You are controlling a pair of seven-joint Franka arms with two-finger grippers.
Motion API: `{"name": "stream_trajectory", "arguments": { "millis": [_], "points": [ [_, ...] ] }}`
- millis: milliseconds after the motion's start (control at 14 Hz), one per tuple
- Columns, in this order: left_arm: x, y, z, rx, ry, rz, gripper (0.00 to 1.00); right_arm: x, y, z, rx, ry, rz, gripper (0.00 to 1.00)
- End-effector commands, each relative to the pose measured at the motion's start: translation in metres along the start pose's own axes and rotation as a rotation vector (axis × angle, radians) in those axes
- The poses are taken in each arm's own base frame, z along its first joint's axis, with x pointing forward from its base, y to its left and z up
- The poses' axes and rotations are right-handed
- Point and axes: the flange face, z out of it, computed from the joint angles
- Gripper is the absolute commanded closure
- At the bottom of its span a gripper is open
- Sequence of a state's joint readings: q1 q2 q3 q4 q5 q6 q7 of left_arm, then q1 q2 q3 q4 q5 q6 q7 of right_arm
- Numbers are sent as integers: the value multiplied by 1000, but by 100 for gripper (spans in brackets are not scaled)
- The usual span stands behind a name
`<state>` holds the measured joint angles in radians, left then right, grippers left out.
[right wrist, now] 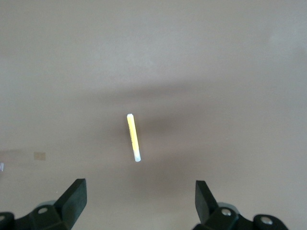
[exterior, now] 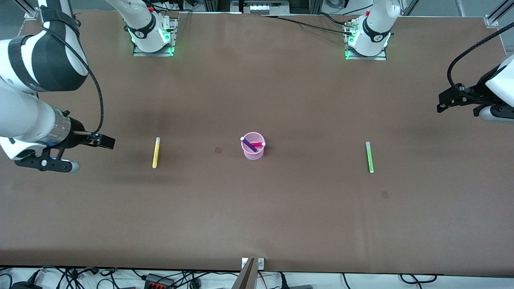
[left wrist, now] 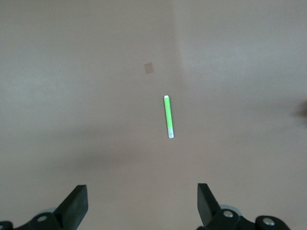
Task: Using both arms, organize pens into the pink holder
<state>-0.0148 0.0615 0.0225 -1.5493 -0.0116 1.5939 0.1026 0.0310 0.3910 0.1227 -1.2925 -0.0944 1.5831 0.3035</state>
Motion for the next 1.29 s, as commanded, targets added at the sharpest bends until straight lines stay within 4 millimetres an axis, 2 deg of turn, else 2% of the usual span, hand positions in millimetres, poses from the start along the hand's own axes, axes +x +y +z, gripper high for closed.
{"name": "stream_trajectory", "arguments": {
  "millis": [0,143,286,571,786,857,1214],
  "points": [
    [-5,2,-4,-15,12,6,0,-19,18,-38,29,38,24,0],
    [-5,2,-4,-15,12,6,0,-23,44,-52,28,57,-5,0],
    [-5,2,-4,-15,11,6,0,-25,80,-60,25,66,-45,0],
    [-5,2,-4,-15,11,6,0,-35,121,-70,40,38,-71,0],
    [-5,2,-4,-15,11,6,0,-42,122,-72,55,34,-92,0],
    [-5,2,-4,-15,11,6,0,-46,121,-67,54,30,-94,0],
    [-5,2,-4,-15,11,6,0,-83,123,-49,59,72,-139,0]
  ]
}}
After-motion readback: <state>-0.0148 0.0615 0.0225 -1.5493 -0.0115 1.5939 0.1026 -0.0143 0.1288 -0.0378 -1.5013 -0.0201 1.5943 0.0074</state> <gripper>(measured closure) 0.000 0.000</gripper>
